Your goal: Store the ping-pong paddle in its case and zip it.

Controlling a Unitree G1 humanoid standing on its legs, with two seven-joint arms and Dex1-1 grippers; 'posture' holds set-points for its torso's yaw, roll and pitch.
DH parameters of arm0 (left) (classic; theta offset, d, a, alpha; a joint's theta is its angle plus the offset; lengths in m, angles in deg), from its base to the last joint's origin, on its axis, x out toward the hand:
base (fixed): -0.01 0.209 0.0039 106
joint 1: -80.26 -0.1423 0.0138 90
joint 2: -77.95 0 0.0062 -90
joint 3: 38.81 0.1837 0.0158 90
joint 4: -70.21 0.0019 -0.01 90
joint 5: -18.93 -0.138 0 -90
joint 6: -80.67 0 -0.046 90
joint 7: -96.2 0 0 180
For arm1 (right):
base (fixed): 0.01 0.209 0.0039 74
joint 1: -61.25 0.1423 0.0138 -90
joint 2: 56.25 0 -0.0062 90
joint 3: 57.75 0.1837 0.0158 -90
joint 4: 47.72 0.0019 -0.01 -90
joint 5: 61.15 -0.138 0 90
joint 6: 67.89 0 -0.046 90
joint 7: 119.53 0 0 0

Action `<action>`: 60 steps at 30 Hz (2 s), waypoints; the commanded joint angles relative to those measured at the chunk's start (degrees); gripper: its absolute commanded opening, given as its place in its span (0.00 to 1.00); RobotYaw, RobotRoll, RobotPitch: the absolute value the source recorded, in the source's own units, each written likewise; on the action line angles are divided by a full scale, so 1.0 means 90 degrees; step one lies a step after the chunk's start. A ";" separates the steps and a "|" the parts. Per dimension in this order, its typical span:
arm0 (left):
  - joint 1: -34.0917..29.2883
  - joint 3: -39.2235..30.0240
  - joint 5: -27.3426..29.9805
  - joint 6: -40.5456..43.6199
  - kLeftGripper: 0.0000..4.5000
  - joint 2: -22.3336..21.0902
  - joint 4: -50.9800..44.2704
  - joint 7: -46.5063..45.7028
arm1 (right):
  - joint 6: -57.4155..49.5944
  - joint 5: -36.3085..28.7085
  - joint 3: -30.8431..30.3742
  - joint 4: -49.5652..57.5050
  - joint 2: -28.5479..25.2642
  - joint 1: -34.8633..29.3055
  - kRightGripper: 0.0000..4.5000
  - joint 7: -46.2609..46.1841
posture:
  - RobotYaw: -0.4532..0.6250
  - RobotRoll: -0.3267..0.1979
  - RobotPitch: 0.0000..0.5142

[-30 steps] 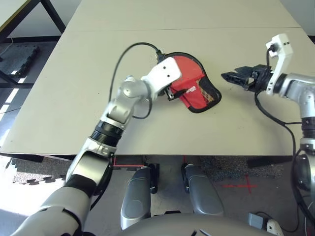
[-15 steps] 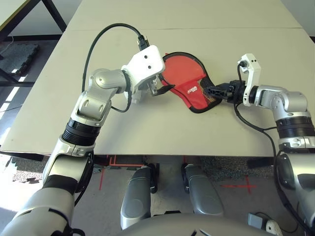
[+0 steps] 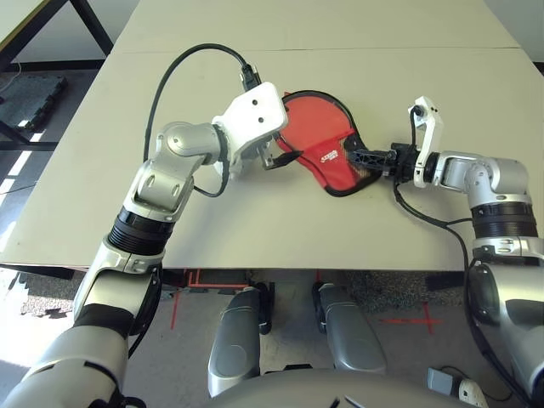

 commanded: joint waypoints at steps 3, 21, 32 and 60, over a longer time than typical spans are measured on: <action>-0.0071 0.0132 0.0001 -0.0013 1.00 0.0010 0.0065 0.0068 | -0.0327 -0.0037 -0.0151 0.0108 -0.0040 -0.0207 0.00 -0.0086 | 0.40 0.62 0.44; -0.0103 0.0244 -0.0070 -0.0273 1.00 0.0089 0.0301 0.0062 | -0.1819 -0.1238 0.0966 0.2706 -0.1137 -0.1955 0.00 -0.0244 | 0.37 0.62 0.44; -0.0084 0.0323 -0.0046 -0.0353 1.00 0.0122 0.0398 0.0105 | -0.2532 -0.1973 0.1748 0.4042 -0.1286 -0.3122 0.00 -0.0496 | 0.35 0.62 0.46; -0.0073 0.0147 0.0011 -0.0288 1.00 -0.0044 0.0432 0.0101 | 0.2773 -0.0103 -0.0431 0.1850 -0.3604 -0.1554 0.99 0.2520 | 0.36 0.62 0.46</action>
